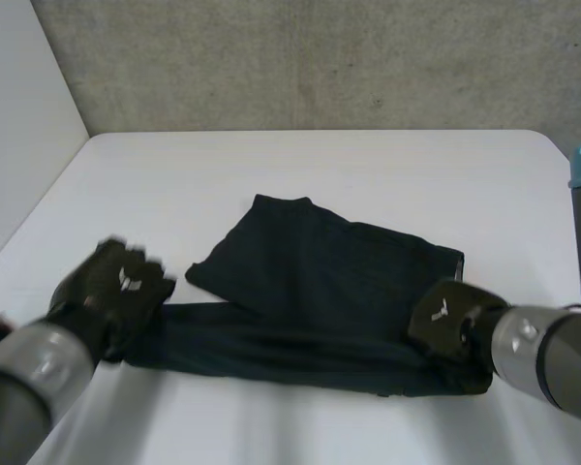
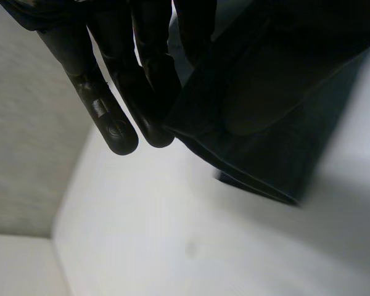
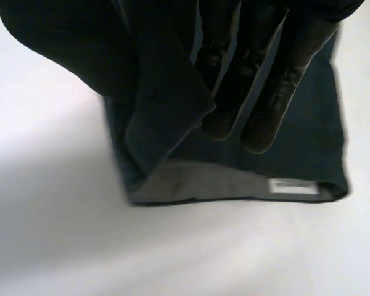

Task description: Fold the shorts.

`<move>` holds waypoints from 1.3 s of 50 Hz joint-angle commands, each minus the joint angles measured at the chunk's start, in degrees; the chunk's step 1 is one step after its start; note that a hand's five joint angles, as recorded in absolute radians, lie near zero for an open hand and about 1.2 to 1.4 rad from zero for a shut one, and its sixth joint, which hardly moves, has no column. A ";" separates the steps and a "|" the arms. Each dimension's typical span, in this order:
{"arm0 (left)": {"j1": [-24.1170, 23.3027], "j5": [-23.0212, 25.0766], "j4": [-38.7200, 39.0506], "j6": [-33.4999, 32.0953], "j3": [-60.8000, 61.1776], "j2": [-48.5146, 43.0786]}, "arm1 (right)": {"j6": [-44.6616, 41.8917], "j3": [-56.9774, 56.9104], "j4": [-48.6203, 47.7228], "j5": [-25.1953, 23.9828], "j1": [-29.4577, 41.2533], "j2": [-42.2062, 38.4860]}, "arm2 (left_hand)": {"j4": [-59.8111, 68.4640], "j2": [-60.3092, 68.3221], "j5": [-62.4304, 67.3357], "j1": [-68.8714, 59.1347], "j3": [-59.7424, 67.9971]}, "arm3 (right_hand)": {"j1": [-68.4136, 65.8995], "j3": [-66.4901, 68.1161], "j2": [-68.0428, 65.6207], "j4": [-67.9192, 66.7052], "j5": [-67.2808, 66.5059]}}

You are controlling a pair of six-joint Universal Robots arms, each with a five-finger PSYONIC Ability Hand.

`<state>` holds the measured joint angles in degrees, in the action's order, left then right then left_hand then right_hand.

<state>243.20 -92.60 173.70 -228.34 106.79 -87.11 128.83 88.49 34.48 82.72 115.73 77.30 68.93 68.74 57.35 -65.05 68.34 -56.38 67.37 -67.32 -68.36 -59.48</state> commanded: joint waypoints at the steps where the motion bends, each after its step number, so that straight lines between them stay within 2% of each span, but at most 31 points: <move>1: -1.67 -0.39 19.46 0.96 -11.32 -16.14 | 5.91 -5.52 -9.86 4.99 -1.21 -8.03 | 11.07 11.26 12.65 -14.95 11.66 | -23.62 12.63 -12.68 -11.64 -10.52; 2: -2.55 -0.39 22.96 1.58 -15.17 -20.43 | 6.34 -6.83 -12.39 6.39 -1.12 -9.69 | 11.07 11.26 12.65 -14.95 11.66 | -23.62 12.63 -12.68 -11.64 -10.52; 6: -4.31 -2.05 28.95 2.20 -25.71 -31.41 | 6.35 -10.00 -19.87 9.21 -1.30 -14.53 | 11.07 11.26 12.65 -14.95 11.66 | -23.62 12.63 -12.68 -11.64 -10.52; 13: -5.80 -4.08 30.29 2.20 -46.10 -50.49 | 4.25 -15.80 -31.82 12.73 -1.39 -23.66 | 11.07 11.26 12.65 -14.95 11.66 | -23.62 12.63 -12.68 -11.64 -10.52; 20: -6.51 -3.29 33.18 2.81 -53.61 -59.14 | 0.73 -20.46 -38.08 13.17 -1.56 -30.18 | 11.07 11.26 12.65 -14.95 11.66 | -22.67 11.68 -11.73 -10.70 -9.57; 22: -7.04 -3.29 38.09 2.99 -54.58 -60.98 | 0.72 -21.87 -40.62 13.52 -1.56 -31.59 | 11.07 11.26 12.65 -14.95 11.66 | -10.13 -0.85 0.80 1.84 2.97; 24: -7.30 -3.29 42.05 3.25 -54.58 -61.69 | 0.64 -22.31 -42.12 14.13 -1.91 -31.86 | 11.07 11.26 12.65 -14.95 11.66 | 15.89 -26.87 26.82 27.86 28.99; 25: -7.56 -3.46 45.90 3.25 -54.41 -62.04 | 0.98 -22.40 -43.43 15.01 -2.44 -31.77 | -3.06 -2.87 -1.48 -0.82 -2.47 | 29.01 -39.99 39.94 40.98 42.11; 28: -7.83 -3.99 51.45 2.82 -53.53 -62.13 | 1.34 -22.31 -44.67 16.15 -2.79 -31.16 | -27.68 -27.48 -26.10 23.80 -27.09 | 39.35 -50.33 50.28 51.32 52.45; 29: -7.92 -4.16 54.69 2.81 -52.22 -62.04 | 1.60 -21.88 -44.94 16.68 -2.97 -30.46 | -50.91 -50.72 -49.33 47.03 -50.32 | 46.38 -57.37 57.32 58.36 59.48; 30: -8.00 -4.25 56.11 2.81 -51.34 -61.87 | 1.95 -21.61 -44.94 16.86 -3.14 -29.84 | -58.93 -58.74 -57.35 55.05 -58.34 | 46.38 -57.37 57.32 58.36 59.48; 32: -8.27 -4.34 58.58 2.72 -49.50 -61.34 | 3.88 -21.00 -44.77 16.95 -3.67 -27.91 | -57.72 -57.53 -56.15 53.85 -57.14 | 46.38 -57.37 57.32 58.36 59.48; 36: -8.62 -6.27 61.23 2.72 -44.84 -57.13 | 14.75 -16.70 -44.06 15.82 -6.47 -19.50 | -58.93 -58.74 -57.35 55.05 -58.34 | 46.38 -57.37 57.32 58.36 59.48; 39: -8.01 -8.29 59.91 3.69 -39.75 -51.25 | 18.55 -14.15 -42.14 13.18 -7.89 -15.44 | -58.93 -58.74 -57.35 55.05 -58.34 | 46.38 -57.37 57.32 58.36 59.48; 43: -7.92 -7.86 53.69 6.06 -32.10 -43.60 | 21.81 -9.84 -33.71 5.19 -9.21 -9.72 | -58.93 -58.74 -57.35 55.05 -58.34 | 46.38 -57.37 57.32 58.36 59.48; 44: -7.92 -7.86 51.84 7.11 -30.78 -42.11 | 23.21 -8.27 -29.95 1.52 -9.82 -8.06 | -58.93 -58.74 -57.35 55.05 -58.34 | 46.38 -57.37 57.32 58.36 59.48; 46: -7.83 -7.77 44.73 10.88 -27.52 -37.36 | 25.23 -5.54 -24.67 -2.36 -11.05 -6.29 | -58.93 -58.74 -57.35 55.05 -58.34 | 46.38 -57.37 57.32 58.36 59.48; 47: -7.83 -7.77 39.40 14.47 -25.69 -34.48 | 25.85 -4.66 -23.59 -3.26 -11.49 -5.93 | -58.93 -58.74 -57.35 55.05 -58.34 | 46.38 -57.37 57.32 58.36 59.48; 50: -7.74 -7.42 30.67 21.25 -23.91 -30.42 | 27.61 -0.54 -21.04 -5.63 -12.63 -4.36 | -58.93 -58.74 -57.35 55.05 -58.34 | 42.65 -53.63 53.58 54.62 55.74; 52: -7.48 -5.84 22.49 28.63 -22.77 -26.99 | 27.88 1.76 -21.73 -5.99 -12.90 -3.82 | -58.93 -58.74 -57.35 55.05 -58.34 | 41.26 -52.24 52.19 53.23 54.36; 54: -6.69 -3.65 18.01 33.11 -22.07 -24.96 | 27.88 5.35 -24.09 -5.99 -13.08 -3.21 | -58.93 -58.74 -57.35 55.05 -58.34 | 40.75 -51.73 51.68 52.72 53.85; 55: -5.47 -0.42 14.42 36.70 -20.85 -23.04 | 27.88 6.59 -25.24 -5.82 -13.08 -3.21 | -58.93 -58.74 -57.35 55.05 -58.34 | 40.42 -51.40 51.35 52.39 53.52; 58: -2.83 6.09 11.40 40.68 -18.47 -20.65 | 28.23 10.89 -30.50 -5.64 -13.16 -3.21 | -58.93 -58.74 -57.35 55.05 -58.34 | 35.73 -46.71 46.66 47.70 48.83; 59: -1.25 10.73 10.78 41.82 -16.29 -19.34 | 28.23 11.87 -31.92 -5.64 -13.08 -3.21 | -58.93 -58.74 -57.35 55.05 -58.34 | 34.87 -45.85 45.80 46.84 47.97; 63: 0.95 17.70 12.17 41.40 -10.48 -16.70 | 28.23 15.74 -38.25 -5.38 -12.99 -3.38 | -57.20 -57.01 -55.62 53.32 -56.61 | 30.83 -41.81 41.76 42.80 43.93; 65: 1.66 17.55 13.93 41.40 -8.80 -16.08 | 28.15 16.44 -40.18 -5.29 -12.90 -3.99 | -57.03 -56.84 -55.46 53.16 -56.45 | 30.16 -41.14 41.09 42.13 43.25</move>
<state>241.43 -82.75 184.71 -187.27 91.29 -106.11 157.17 100.95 2.20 76.76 102.56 74.21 11.81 11.40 2.62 -11.22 12.09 -16.01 19.03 -18.69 -18.91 -8.89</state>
